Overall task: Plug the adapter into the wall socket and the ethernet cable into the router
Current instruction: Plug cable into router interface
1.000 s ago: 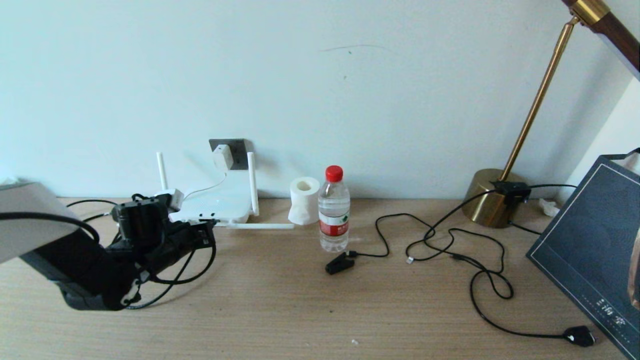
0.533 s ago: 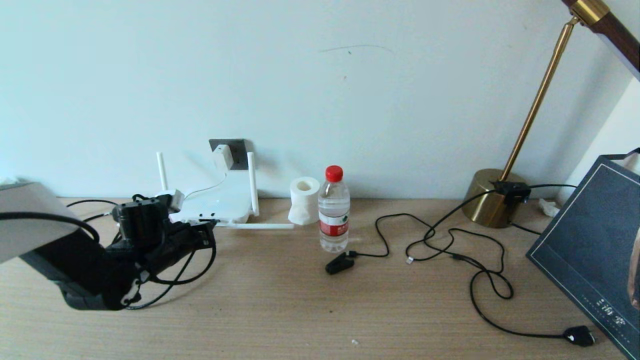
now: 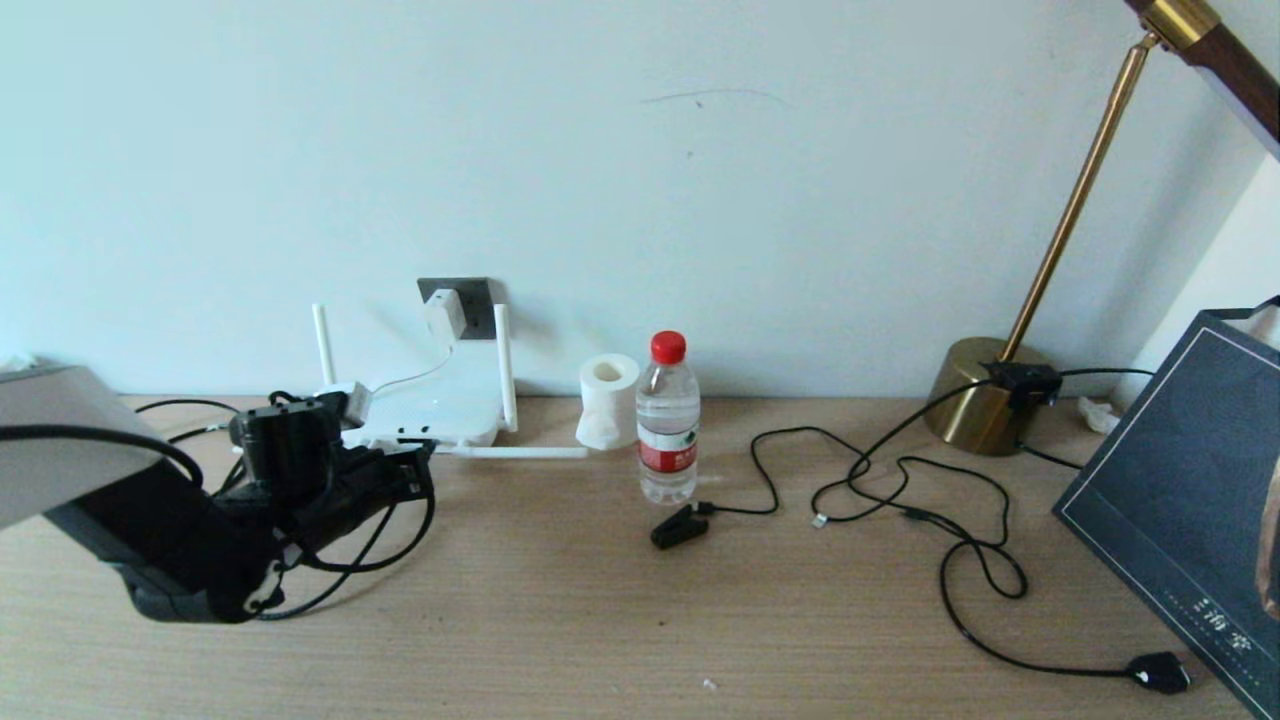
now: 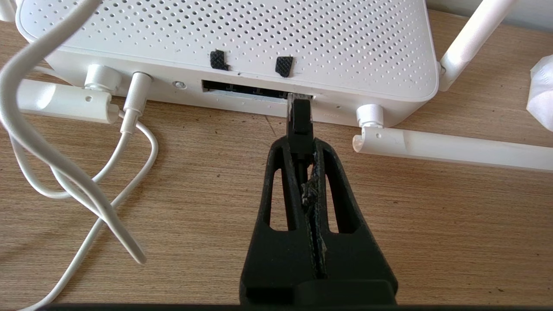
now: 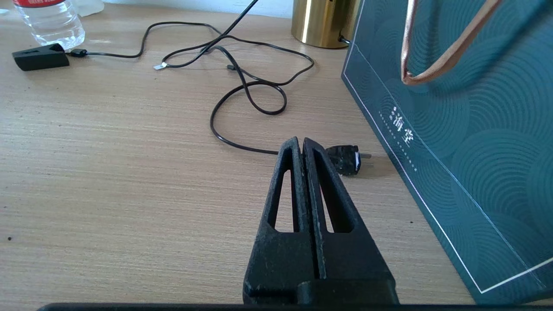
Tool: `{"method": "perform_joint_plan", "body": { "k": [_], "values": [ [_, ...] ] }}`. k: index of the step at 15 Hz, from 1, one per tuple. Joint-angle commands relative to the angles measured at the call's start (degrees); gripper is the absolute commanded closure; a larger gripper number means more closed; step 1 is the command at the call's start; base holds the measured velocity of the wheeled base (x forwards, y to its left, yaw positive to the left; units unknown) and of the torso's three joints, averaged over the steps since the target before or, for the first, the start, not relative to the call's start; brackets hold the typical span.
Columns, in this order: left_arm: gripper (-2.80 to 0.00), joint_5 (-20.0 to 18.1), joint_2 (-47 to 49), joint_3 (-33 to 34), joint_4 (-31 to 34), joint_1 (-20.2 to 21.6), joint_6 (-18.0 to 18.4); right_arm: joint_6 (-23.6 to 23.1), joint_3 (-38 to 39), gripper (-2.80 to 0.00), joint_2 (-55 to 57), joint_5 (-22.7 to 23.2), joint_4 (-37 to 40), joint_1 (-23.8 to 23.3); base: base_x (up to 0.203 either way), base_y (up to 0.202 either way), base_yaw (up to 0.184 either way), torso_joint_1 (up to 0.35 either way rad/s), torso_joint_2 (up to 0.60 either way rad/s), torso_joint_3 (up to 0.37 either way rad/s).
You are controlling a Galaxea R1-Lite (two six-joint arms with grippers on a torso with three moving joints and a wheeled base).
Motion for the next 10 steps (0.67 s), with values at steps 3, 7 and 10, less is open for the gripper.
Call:
{"method": "perform_joint_plan", "body": {
  "k": [3,7,10],
  "values": [
    [0.00,0.07,-0.25,0.00,-0.33,-0.27,-0.07,-0.06,0.00,0.00,-0.01,0.08,-0.01,0.02,0.000,0.000,0.000,0.000,0.00,0.000],
    [0.00,0.25,-0.52,0.18,-0.33,-0.54,-0.07,-0.06,0.00,0.00,-0.02,0.04,-0.01,0.02,0.000,0.000,0.000,0.000,0.00,0.000],
    [0.00,0.25,-0.78,0.18,-0.33,-0.54,-0.07,-0.06,0.00,0.00,0.06,0.06,-0.01,0.02,0.000,0.000,0.000,0.000,0.00,0.000]
  ]
}}
